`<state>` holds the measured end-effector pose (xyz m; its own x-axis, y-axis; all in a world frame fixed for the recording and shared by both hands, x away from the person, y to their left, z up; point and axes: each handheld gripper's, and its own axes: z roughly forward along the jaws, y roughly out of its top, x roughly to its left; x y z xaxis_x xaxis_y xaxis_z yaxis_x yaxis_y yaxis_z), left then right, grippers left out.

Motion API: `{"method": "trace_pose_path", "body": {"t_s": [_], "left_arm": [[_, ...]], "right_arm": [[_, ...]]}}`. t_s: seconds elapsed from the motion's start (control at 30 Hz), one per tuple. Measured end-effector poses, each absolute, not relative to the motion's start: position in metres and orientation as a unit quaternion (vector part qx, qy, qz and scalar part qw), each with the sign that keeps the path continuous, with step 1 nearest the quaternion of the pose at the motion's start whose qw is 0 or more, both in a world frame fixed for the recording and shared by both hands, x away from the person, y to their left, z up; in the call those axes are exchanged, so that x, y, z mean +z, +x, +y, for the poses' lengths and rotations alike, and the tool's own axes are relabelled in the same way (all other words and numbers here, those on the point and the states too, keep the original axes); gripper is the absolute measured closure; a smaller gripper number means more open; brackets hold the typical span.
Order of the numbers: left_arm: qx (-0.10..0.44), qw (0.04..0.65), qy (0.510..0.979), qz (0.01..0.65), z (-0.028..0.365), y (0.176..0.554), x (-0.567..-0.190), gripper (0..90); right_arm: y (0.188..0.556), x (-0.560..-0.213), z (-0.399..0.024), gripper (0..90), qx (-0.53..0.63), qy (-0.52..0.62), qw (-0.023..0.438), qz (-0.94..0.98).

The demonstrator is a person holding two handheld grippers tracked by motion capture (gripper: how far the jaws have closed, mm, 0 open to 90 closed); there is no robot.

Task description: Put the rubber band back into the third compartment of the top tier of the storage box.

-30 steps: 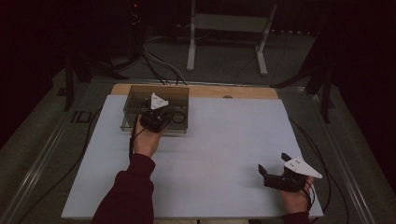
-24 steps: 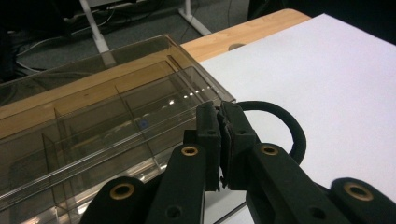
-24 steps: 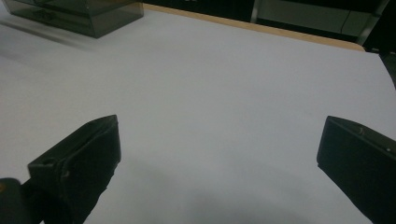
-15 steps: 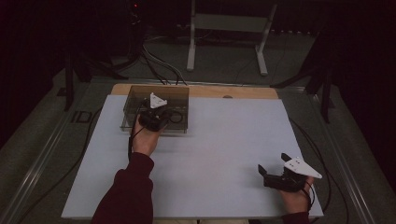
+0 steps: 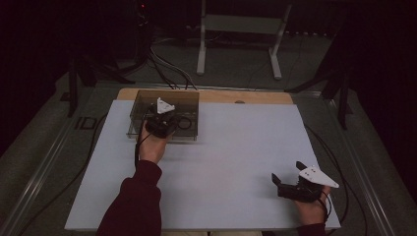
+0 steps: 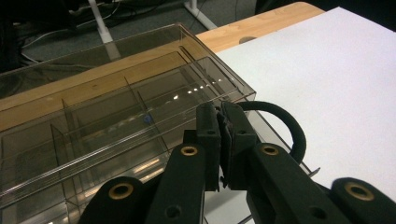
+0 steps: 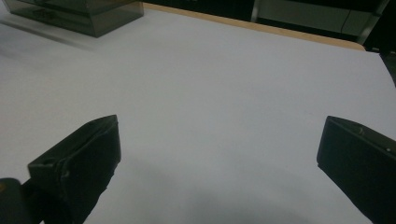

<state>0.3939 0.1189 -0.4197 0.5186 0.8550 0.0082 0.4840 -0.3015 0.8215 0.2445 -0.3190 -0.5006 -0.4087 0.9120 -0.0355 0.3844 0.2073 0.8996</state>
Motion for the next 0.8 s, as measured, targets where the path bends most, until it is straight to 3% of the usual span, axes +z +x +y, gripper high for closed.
{"method": "trace_pose_path", "body": {"t_s": [0.8], "left_arm": [[0.222, 0.384, 0.779, 0.443, 0.117, 0.4, -0.433, 87.9]], "right_arm": [[0.245, -0.501, -0.319, 0.1, 0.435, 0.453, 0.3, 0.718]]}}
